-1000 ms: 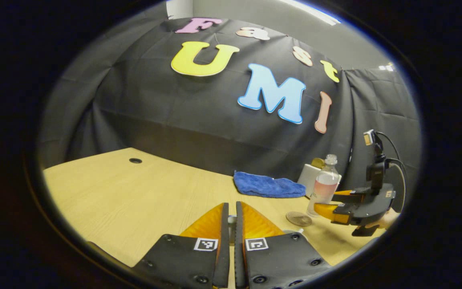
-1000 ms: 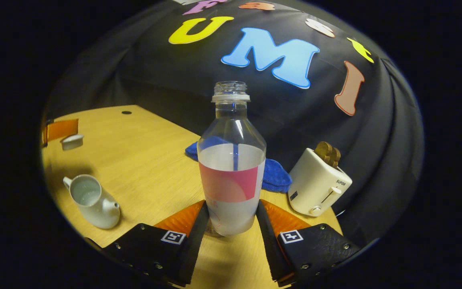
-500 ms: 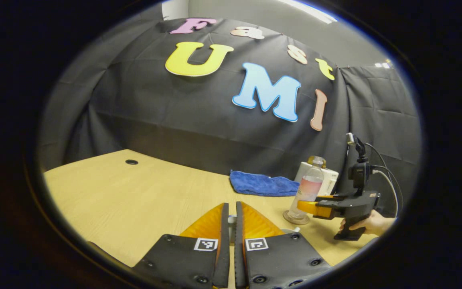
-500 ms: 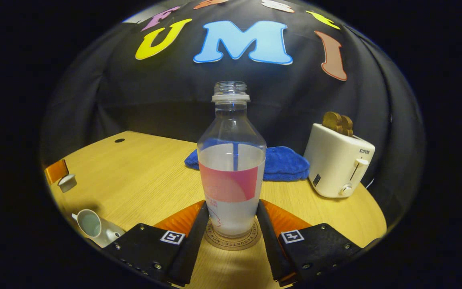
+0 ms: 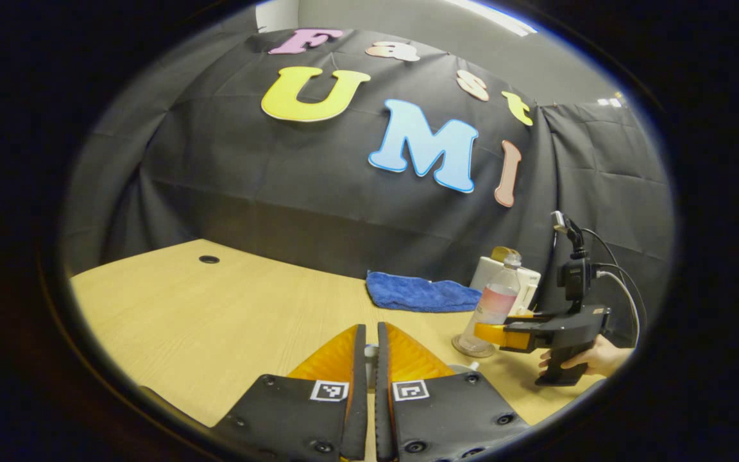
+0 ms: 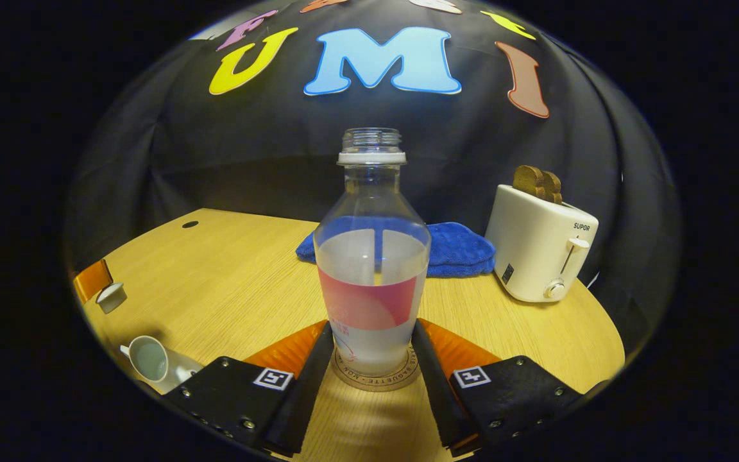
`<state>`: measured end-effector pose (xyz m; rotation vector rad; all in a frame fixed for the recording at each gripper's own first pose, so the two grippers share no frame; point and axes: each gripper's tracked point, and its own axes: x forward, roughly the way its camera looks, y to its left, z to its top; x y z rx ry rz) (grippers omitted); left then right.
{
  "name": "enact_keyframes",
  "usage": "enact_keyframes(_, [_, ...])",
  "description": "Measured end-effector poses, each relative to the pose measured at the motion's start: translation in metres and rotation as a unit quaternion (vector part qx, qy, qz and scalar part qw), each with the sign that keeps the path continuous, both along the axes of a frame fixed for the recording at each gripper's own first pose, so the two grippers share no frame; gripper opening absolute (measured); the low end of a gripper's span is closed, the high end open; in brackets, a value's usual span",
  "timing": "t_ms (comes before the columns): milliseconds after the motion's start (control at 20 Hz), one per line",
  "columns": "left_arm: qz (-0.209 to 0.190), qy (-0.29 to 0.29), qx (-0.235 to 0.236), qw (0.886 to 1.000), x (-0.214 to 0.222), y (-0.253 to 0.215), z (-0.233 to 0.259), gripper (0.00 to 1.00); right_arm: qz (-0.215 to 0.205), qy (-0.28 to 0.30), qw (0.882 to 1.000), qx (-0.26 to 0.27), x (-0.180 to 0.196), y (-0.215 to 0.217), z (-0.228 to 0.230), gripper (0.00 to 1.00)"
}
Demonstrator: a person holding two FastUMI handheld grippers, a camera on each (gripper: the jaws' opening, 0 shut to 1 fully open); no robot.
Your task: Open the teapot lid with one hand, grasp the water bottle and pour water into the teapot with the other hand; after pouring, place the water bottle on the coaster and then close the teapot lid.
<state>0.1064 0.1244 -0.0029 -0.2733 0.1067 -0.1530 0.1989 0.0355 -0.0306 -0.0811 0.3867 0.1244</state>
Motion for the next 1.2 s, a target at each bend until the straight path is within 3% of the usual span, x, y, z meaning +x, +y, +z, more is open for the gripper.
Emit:
enact_keyframes(100, [-0.003,-0.003,0.001,1.0,0.0,-0.002,0.001,0.12,0.001,0.0,1.0,0.01,-0.002,0.001,0.005,0.78])
enact_keyframes(150, [-0.006,-0.005,0.0,1.0,0.0,-0.004,0.003,0.12,-0.002,-0.003,1.0,0.012,-0.003,0.001,0.008,0.87])
enact_keyframes(250, [-0.013,-0.009,-0.001,1.0,-0.002,-0.009,0.005,0.11,-0.002,-0.01,1.0,0.017,-0.007,0.002,0.017,0.95])
enact_keyframes(700, [-0.036,-0.013,0.013,0.999,-0.001,-0.04,0.017,0.12,-0.011,-0.053,0.999,-0.006,-0.048,-0.013,0.048,0.95])
enact_keyframes(1200, [-0.046,-0.02,0.038,0.998,-0.008,-0.072,0.022,0.12,-0.048,-0.151,0.987,0.021,-0.124,-0.022,0.055,0.95])
